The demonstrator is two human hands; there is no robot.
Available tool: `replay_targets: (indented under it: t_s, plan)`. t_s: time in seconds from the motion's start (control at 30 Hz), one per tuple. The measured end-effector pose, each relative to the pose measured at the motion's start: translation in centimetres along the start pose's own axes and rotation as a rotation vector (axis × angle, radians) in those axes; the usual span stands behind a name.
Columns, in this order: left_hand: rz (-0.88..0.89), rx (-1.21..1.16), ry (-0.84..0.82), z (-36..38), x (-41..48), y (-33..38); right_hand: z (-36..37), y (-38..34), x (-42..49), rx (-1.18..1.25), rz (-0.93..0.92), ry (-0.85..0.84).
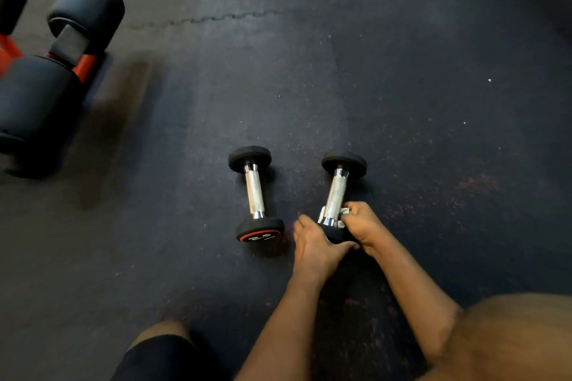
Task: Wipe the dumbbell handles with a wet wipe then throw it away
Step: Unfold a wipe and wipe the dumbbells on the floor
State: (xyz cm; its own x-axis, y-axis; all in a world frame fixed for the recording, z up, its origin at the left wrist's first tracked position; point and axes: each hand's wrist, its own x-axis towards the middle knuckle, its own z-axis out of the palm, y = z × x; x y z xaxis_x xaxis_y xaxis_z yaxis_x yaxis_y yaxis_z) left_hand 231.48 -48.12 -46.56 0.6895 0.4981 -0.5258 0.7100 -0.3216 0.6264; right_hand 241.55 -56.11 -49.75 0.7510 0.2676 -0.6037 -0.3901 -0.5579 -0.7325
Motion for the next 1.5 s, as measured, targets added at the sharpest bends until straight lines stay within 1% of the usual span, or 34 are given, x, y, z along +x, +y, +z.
replay_targets:
  t_s: [0.1,0.2,0.27,0.33,0.37,0.4,0.43,0.53,0.57,0.6,0.63,0.7,0.73,0.77,0.8,0.87,0.9,0.93,1.0,1.03,1.07,1.1,1.17,1.2,1.23,1.3,1.37,1.43,1.5]
  plan:
    - [0.002,-0.008,0.022,0.2,-0.5,0.0,-0.3,0.8,-0.7,-0.123,-0.026,0.009]
    - [0.027,-0.006,0.044,0.5,-0.3,0.0,-1.8,0.4,-1.9,-0.254,-0.079,0.096]
    - [0.019,0.003,0.033,0.3,-0.1,0.0,-2.8,-1.0,-2.3,-0.264,-0.231,0.203]
    - [0.002,-0.005,0.026,0.2,0.1,-0.1,-4.0,-3.2,-2.6,-0.289,-0.461,0.330]
    - [-0.004,-0.009,0.024,0.2,0.1,-0.1,-4.4,-4.0,-2.5,-0.322,-0.587,0.347]
    - [-0.001,-0.006,0.024,0.2,0.1,-0.1,-4.6,-4.3,-2.1,-0.380,-0.688,0.300]
    - [0.007,-0.003,0.020,0.3,0.1,-0.1,-4.8,-4.3,-2.0,-0.471,-0.758,0.194]
    - [0.020,-0.018,0.026,0.4,0.1,-0.5,-4.3,-2.1,-2.1,-0.911,-0.989,-0.271]
    - [0.020,-0.019,0.028,0.4,0.1,-0.4,-4.5,-1.5,-1.6,-1.044,-1.085,-0.343]
    - [0.022,-0.017,0.030,0.4,0.1,-0.4,-4.8,-1.6,-0.8,-1.126,-1.164,-0.332]
    - [0.023,-0.012,0.033,0.4,0.1,-0.3,-5.2,-2.2,0.3,-1.154,-1.167,-0.244]
    - [0.016,-0.009,0.038,0.5,0.0,-0.1,-5.8,-3.8,2.2,-1.133,-1.051,-0.032]
    - [0.008,-0.013,0.035,0.4,0.0,0.0,-5.6,-4.1,2.7,-1.142,-0.994,0.019]
    - [0.006,-0.020,0.029,0.4,0.0,0.0,-5.0,-4.1,2.5,-1.158,-0.993,0.009]
    - [0.009,-0.028,0.022,0.3,0.0,0.0,-4.3,-3.6,2.0,-1.182,-1.012,-0.070]
    - [0.016,-0.038,0.008,0.3,-0.2,0.0,-3.5,-2.8,0.4,-1.231,-1.075,-0.319]
    - [0.018,-0.037,0.010,0.3,-0.4,0.1,-3.7,-3.4,0.2,-1.269,-1.106,-0.356]
    - [0.021,-0.032,0.015,0.3,-0.5,0.1,-3.8,-4.4,0.8,-1.310,-1.115,-0.312]
    - [0.019,-0.025,0.016,0.3,-0.7,0.2,-3.8,-6.4,2.2,-1.415,-1.037,-0.141]
    - [0.016,-0.026,0.012,0.2,-0.6,0.3,-3.4,-6.9,2.6,-1.477,-0.997,-0.082]
    - [0.015,-0.030,0.010,0.2,-0.6,0.3,-2.7,-6.7,2.5,-1.529,-0.990,-0.089]
    - [0.013,-0.034,0.006,0.1,-0.6,0.3,-1.9,-6.1,2.1,-1.576,-1.006,-0.150]
    - [0.007,-0.037,-0.008,0.0,-0.6,0.4,-1.0,-5.3,0.7,-1.623,-1.054,-0.357]
    - [0.008,-0.034,-0.007,0.1,-0.6,0.4,-1.4,-5.5,0.6,-1.613,-1.068,-0.387]
    - [0.006,-0.027,-0.003,0.1,-0.6,0.4,-1.9,-6.2,1.1,-1.607,-1.072,-0.354]
    - [0.000,-0.019,-0.003,0.1,-0.5,0.5,-3.0,-7.6,2.9,-1.594,-1.043,-0.203]
    - [-0.006,-0.031,-0.012,0.0,-0.3,0.5,-3.1,-7.0,3.4,-1.549,-1.021,-0.080]
    - [-0.013,-0.044,-0.025,-0.1,-0.3,0.4,-2.7,-4.6,2.5,-1.525,-1.065,-0.046]
    - [-0.013,-0.044,-0.034,-0.1,-0.4,0.5,-3.0,-2.6,1.8,-1.432,-1.177,-0.093]
